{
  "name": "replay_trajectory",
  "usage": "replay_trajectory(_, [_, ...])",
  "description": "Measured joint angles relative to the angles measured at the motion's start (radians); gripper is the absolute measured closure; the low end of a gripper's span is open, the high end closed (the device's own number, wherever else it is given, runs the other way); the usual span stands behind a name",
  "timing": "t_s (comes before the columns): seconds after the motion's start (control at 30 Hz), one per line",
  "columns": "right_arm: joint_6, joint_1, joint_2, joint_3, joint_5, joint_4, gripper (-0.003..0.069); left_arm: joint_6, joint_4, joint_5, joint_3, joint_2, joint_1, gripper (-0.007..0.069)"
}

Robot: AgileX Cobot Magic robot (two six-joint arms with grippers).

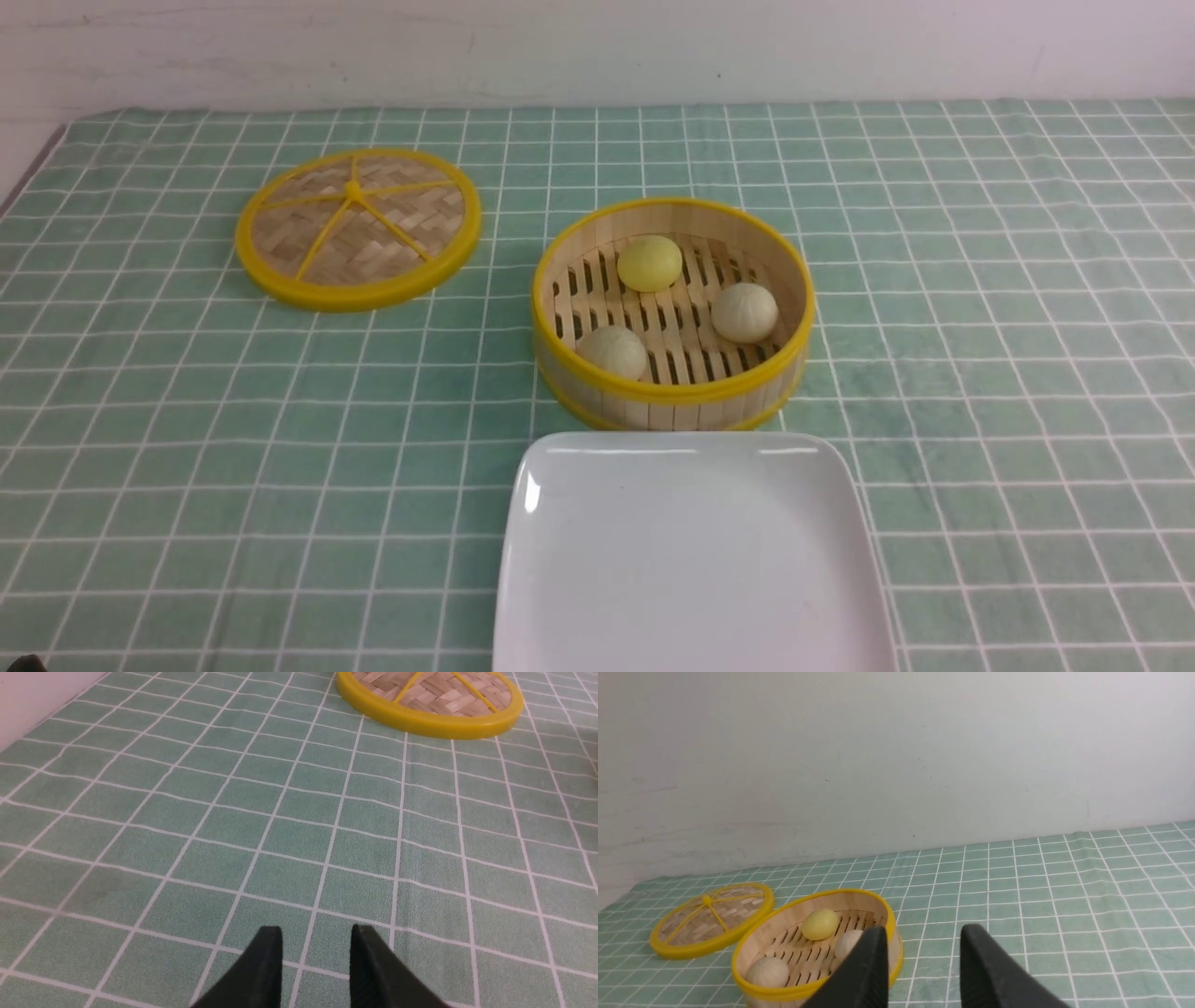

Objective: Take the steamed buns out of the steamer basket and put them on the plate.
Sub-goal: Use the right arm to grab the steamed stuffed bun that is closest to it

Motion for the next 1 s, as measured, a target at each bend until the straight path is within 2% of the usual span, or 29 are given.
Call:
replay_trajectory(0.17, [0.0,0.004,0.0,0.0,0.0,0.0,0.0419,-0.012,-0.009,-0.004,0.0,0.0,0.0,0.0384])
replay_trajectory(0.37, [0.0,0.004,0.0,0.0,0.015,0.003,0.0419,-0.129,-0.157,-0.084,0.006,0.0,0.0,0.0384])
replay_trajectory(0.57, [0.0,0.004,0.0,0.0,0.038,0.004,0.0419,-0.266,-0.233,-0.237,0.006,0.0,0.0,0.0384])
replay_trajectory(0.7, [0.0,0.004,0.0,0.0,0.04,0.004,0.0419,-0.366,-0.267,-0.276,0.006,0.0,0.0,0.0384])
replay_trajectory(0.83, [-0.001,0.004,0.0,0.0,0.049,0.02,0.0419,-0.417,-0.275,-0.29,0.006,0.0,0.0,0.0384])
replay_trajectory(0.93, [-0.031,0.004,0.025,-0.012,0.073,0.053,0.0419,-0.426,-0.275,-0.291,0.006,0.0,0.0,0.0384])
replay_trajectory(1.0, [-0.117,0.004,0.073,-0.032,0.109,0.087,0.0419,-0.437,-0.275,-0.294,0.006,0.0,0.0,0.0384])
